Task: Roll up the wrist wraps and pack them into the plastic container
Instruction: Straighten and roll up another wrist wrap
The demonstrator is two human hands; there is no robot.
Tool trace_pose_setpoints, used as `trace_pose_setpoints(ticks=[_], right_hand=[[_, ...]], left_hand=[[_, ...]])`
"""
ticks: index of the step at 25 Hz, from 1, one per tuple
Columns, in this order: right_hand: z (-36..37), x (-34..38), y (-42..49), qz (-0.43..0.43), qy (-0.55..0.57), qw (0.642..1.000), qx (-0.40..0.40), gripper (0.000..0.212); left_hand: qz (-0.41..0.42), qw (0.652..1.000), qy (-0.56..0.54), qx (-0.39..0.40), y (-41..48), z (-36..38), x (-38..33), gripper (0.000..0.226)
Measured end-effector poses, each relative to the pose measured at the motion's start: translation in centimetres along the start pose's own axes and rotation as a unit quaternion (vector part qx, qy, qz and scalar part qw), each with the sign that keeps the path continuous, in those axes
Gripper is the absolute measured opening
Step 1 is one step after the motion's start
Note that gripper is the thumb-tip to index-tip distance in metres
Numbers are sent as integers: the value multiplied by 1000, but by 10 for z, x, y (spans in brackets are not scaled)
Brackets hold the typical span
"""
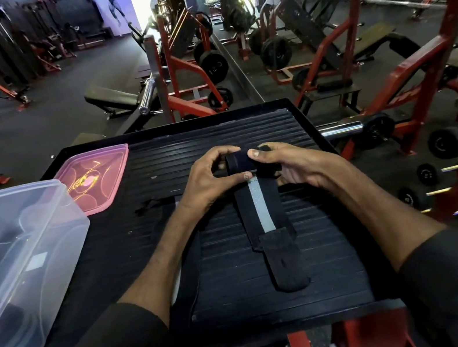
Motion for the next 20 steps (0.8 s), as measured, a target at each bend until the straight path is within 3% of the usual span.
trace_pose_setpoints(ticks=[3,6,12,16,18,20], right_hand=[[-10,7,1,-42,12,998,-42,25],[-9,10,0,-67,17,997,-39,31],[0,6,0,-67,19,998,-6,52],[-1,9,0,-29,101,994,13,42],[-5,4,3,-8,63,998,-18,36],[-4,-2,3,1,-18,1000,-12,44]], left_hand=[[-117,989,-60,66,-4,11,16,50],[-190,974,-70,100,-10,16,32,43],[-113,990,36,76,-7,12,33,46],[-51,996,75,15,-3,3,18,51],[-21,997,75,-10,-4,-1,8,53],[-4,998,54,-24,-6,-3,1,53]])
Point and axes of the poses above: each hand's wrist, its own y-axis towards the middle knuckle, its own z-axis out of the palm, x = y × z, the point moved 10 cm from there along y, towards the middle knuckle, and after that the axes turned 9 degrees about -x, right-handed, at the moved point
